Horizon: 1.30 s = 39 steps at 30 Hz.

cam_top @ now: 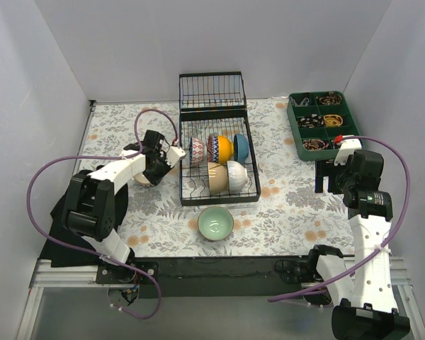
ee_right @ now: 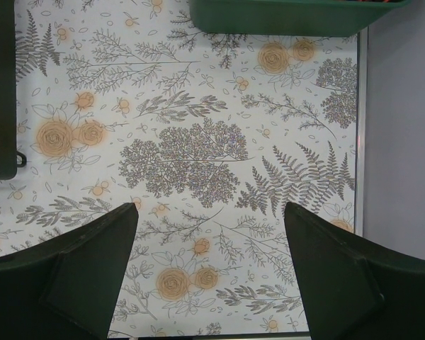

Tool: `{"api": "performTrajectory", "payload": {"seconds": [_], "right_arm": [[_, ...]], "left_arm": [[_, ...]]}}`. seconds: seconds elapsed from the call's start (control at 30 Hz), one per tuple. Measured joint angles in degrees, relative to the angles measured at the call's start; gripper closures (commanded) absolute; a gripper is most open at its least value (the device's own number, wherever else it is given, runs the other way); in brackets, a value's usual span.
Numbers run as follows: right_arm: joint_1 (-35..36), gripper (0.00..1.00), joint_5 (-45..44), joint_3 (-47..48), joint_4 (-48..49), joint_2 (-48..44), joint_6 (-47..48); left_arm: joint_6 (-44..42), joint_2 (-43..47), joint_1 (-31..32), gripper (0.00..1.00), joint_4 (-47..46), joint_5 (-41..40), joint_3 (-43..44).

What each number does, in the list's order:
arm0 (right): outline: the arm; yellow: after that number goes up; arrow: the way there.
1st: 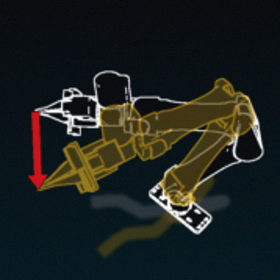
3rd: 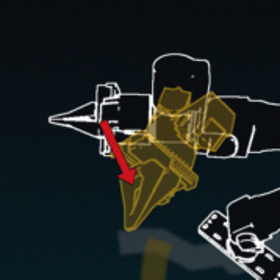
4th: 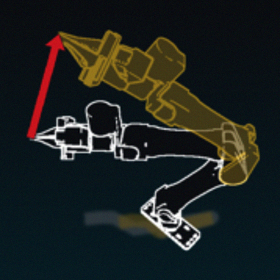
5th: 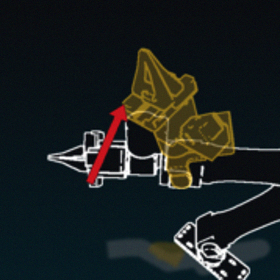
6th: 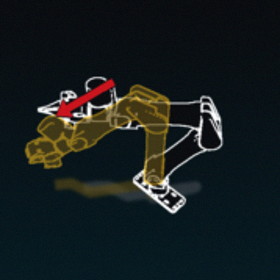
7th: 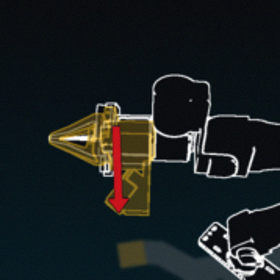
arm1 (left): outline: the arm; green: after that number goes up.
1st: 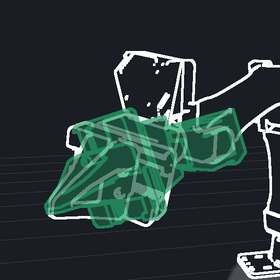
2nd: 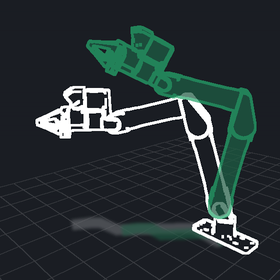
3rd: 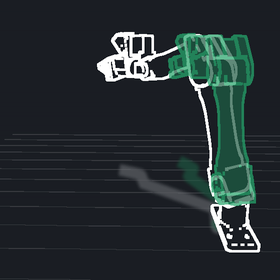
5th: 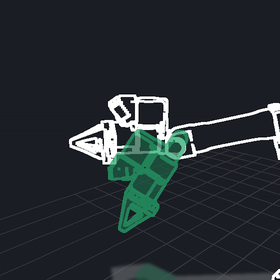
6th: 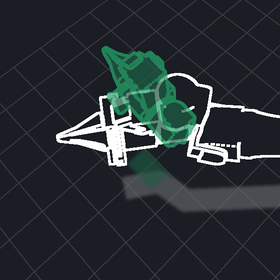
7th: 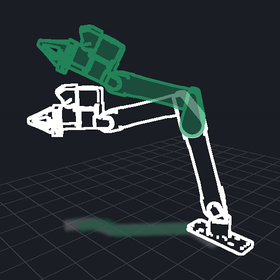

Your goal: Load the bowls into the dish rack

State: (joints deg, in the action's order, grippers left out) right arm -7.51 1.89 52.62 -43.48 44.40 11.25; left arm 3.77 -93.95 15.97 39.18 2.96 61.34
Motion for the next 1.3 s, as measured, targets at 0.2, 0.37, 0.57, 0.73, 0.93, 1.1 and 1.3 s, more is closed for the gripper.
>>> {"api": "performTrajectory", "payload": {"seconds": [0.2,0.37,0.57,0.73,0.93,1.1,1.3], "right_arm": [[0.00,0.08,0.00,0.00,0.00,0.20,0.39],[0.00,0.08,0.00,0.00,-0.02,0.96,0.81],[0.00,0.08,-0.07,0.00,-0.02,2.38,1.03],[-0.02,0.08,-0.46,0.11,-0.11,2.71,1.22],[-0.02,0.08,-2.10,1.90,-0.59,3.48,2.34],[-0.02,0.09,-3.30,3.52,-1.68,3.74,2.89],[-0.20,0.09,-3.85,3.65,-3.23,3.74,3.76]], "left_arm": [[1.70,0.02,0.00,1.00,5.46,1.29,4.70],[7.96,0.22,0.00,1.00,13.40,7.43,21.05],[15.50,6.40,0.09,1.00,14.12,23.02,28.85],[20.65,14.05,0.26,1.00,9.92,40.92,19.69],[37.51,24.85,0.44,1.00,-11.45,56.30,-2.14],[51.89,25.64,0.39,1.00,-30.38,59.47,-11.21],[68.30,24.90,0.20,1.00,-49.37,59.19,-19.37]]}}
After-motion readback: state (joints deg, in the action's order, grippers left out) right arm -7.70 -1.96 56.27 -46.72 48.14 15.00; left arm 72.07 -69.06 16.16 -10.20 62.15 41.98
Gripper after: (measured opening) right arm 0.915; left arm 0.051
